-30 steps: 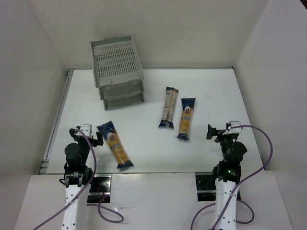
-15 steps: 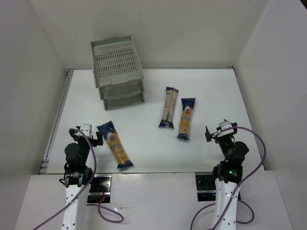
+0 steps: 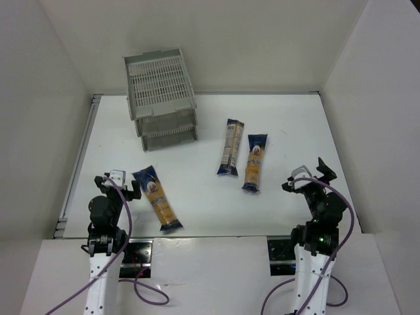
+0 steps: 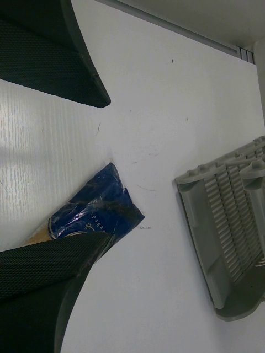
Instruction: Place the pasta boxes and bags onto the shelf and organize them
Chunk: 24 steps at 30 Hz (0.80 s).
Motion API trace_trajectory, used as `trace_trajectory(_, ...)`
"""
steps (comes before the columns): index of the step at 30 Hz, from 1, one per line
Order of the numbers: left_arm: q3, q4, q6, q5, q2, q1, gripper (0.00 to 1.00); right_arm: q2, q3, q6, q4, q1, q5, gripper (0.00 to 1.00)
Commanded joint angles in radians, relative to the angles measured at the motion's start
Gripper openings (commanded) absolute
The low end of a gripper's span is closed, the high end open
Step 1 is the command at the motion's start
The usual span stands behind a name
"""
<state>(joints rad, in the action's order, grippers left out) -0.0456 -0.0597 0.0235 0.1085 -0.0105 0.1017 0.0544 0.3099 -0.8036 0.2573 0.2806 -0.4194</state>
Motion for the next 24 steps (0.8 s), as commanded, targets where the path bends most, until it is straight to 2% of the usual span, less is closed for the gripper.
trace_trajectory(1, 0.039, 0.032, 0.006, -0.001, 0.029, -0.003, 1.0, 0.143, 0.26, 0.121, 0.023, 0.006, -0.134, 1.0)
trace_trajectory(2, 0.039, 0.032, 0.006, -0.001, 0.029, -0.003, 1.0, 0.222, 0.328, 0.147, 0.092, 0.006, -0.134, 1.0)
trace_trajectory(3, 0.039, 0.032, 0.006, -0.001, 0.029, -0.003, 1.0, 0.317, 0.494, 0.188, 0.133, 0.006, -0.109, 1.0)
trace_trajectory(4, 0.039, 0.032, 0.006, -0.001, 0.029, -0.003, 1.0, 0.539, 0.594, 0.272, 0.195, 0.006, -0.087, 1.0)
trace_trajectory(5, 0.039, 0.032, 0.006, -0.001, 0.029, -0.003, 1.0, 0.656, 0.799, 0.296, 0.359, 0.006, -0.075, 1.0)
trace_trajectory(6, 0.039, 0.032, 0.006, -0.001, 0.029, -0.003, 1.0, 0.862, 0.89, 0.361, 0.435, 0.006, -0.075, 1.0)
trace_trajectory(7, 0.039, 0.032, 0.006, -0.001, 0.029, -0.003, 1.0, 0.943, 0.967, 0.362, 0.492, 0.006, -0.058, 1.0)
trace_trajectory(8, 0.039, 0.032, 0.006, 0.009, 0.029, -0.003, 1.0, 1.007, 1.056, 0.441, 0.532, -0.023, -0.035, 1.0)
trace_trajectory(9, 0.039, 0.032, 0.006, 0.01, 0.029, -0.003, 1.0, 1.086, 1.072, 0.47, 0.554, -0.053, 0.058, 1.0)
trace_trajectory(11, 0.03, 0.032, 0.006, 0.02, 0.029, -0.003, 1.0, 1.105, 1.048, 0.524, 0.539, -0.171, 0.215, 1.0)
trace_trajectory(12, 0.03, 0.032, 0.006, 0.02, 0.029, -0.003, 1.0, 1.105, 0.979, 0.544, 0.513, -0.337, 0.297, 1.0)
trace_trajectory(13, 0.03, 0.032, 0.006, 0.02, 0.029, -0.003, 1.0, 1.105, 0.942, 0.56, 0.463, -0.415, 0.411, 1.0)
trace_trajectory(14, 0.03, 0.032, 0.006, 0.02, 0.029, -0.003, 1.0, 1.105, 0.896, 0.626, 0.442, -0.49, 0.412, 1.0)
trace_trajectory(15, 0.012, 0.032, 0.006, 0.004, 0.029, -0.003, 1.0, 1.124, 0.896, 0.667, 0.433, -0.491, 0.354, 1.0)
trace_trajectory(16, -0.011, 0.032, 0.126, 0.02, 0.029, -0.003, 1.0, 1.145, 0.887, 0.711, 0.433, -0.491, 0.335, 1.0)
trace_trajectory(18, -0.02, 0.09, 0.073, -0.076, 0.029, -0.003, 1.0, 1.219, 0.887, 0.78, 0.433, -0.491, 0.314, 1.0)
trace_trajectory(20, -0.031, 0.159, 0.088, -0.043, 0.029, -0.003, 1.0, 1.301, 0.887, 0.82, 0.415, -0.491, 0.314, 1.0)
trace_trajectory(21, -0.046, 0.182, 0.12, 0.079, 0.029, -0.003, 1.0, 1.331, 0.887, 0.855, 0.415, -0.491, 0.326, 1.0)
trace_trajectory(22, -0.046, 0.17, 0.359, 0.249, 0.029, -0.003, 1.0, 1.364, 0.897, 0.872, 0.402, -0.491, 0.338, 1.0)
trace_trajectory(23, -0.046, -0.094, 1.174, 0.405, 0.029, -0.003, 1.0, 1.396, 0.908, 0.886, 0.393, -0.491, 0.355, 1.0)
trace_trajectory(24, -0.008, -0.259, 1.577, 0.421, 0.029, -0.003, 1.0, 1.456, 0.908, 0.914, 0.393, -0.491, 0.366, 1.0)
